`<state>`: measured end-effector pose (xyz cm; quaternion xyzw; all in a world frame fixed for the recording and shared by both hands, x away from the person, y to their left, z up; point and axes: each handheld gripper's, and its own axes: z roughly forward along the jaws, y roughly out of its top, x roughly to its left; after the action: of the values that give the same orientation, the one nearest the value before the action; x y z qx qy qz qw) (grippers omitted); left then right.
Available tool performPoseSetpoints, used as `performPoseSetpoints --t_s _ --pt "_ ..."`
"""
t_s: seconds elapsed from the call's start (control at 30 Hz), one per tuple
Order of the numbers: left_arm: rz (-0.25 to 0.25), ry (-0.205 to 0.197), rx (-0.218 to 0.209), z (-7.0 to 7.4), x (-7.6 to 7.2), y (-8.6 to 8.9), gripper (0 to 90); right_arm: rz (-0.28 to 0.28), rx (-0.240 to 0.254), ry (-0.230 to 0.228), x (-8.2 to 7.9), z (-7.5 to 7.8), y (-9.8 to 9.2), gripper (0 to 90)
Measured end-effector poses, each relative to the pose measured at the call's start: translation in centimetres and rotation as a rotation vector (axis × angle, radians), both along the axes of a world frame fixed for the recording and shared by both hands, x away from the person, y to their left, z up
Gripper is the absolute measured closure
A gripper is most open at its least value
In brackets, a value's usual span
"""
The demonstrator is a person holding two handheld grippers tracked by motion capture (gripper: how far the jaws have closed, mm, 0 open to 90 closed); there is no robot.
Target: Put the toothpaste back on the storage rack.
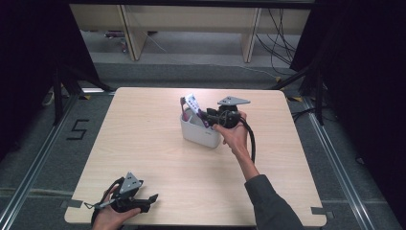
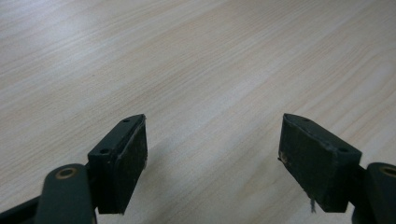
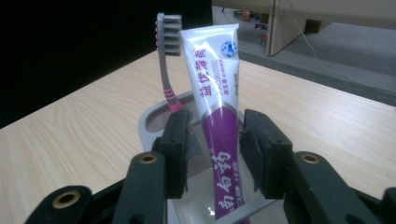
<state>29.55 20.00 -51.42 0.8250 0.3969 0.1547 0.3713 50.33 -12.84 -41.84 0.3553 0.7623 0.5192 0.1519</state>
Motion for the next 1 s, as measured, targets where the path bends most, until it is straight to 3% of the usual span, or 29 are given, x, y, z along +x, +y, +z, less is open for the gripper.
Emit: performPoseSetpoints --t_s 0.23,0.27,0.4,0.5,0.6,0.67,0.8,0.83,1.0 --pt "0.000 -0.001 0.002 0.0 0.0 0.0 23.2 -0.002 0.010 -0.003 -0.5 0.6 -0.8 59.1" --pt "0.000 -0.001 0.001 0.0 0.0 0.0 23.2 -0.006 0.021 0.015 -0.6 0.7 -0.8 58.9" --pt "0.001 0.000 0.001 0.0 0.0 0.0 23.2 0.004 0.011 -0.004 -0.6 0.8 -1.0 56.7" --pt "0.000 0.000 0.001 0.0 0.0 0.0 23.2 -0.001 0.023 0.016 -0.9 0.9 -1.1 55.3" --pt "0.001 -0.001 0.001 0.0 0.0 0.0 23.2 -0.004 0.007 -0.006 -0.9 0.9 -1.3 54.9" --pt "0.002 -0.002 0.001 0.0 0.0 0.0 23.2 -0.004 0.024 0.011 -1.1 0.9 -1.3 54.3" --pt "0.000 -0.002 0.003 0.0 0.0 0.1 23.2 0.001 0.001 0.007 -1.4 1.0 -1.9 51.3" --pt "0.000 -0.002 0.003 0.0 0.0 0.1 23.2 -0.001 0.017 0.030 -1.5 1.0 -2.0 50.7" --pt "0.005 -0.004 -0.002 0.0 0.0 0.1 23.1 -0.012 0.024 0.027 -2.0 1.0 -2.7 46.0"
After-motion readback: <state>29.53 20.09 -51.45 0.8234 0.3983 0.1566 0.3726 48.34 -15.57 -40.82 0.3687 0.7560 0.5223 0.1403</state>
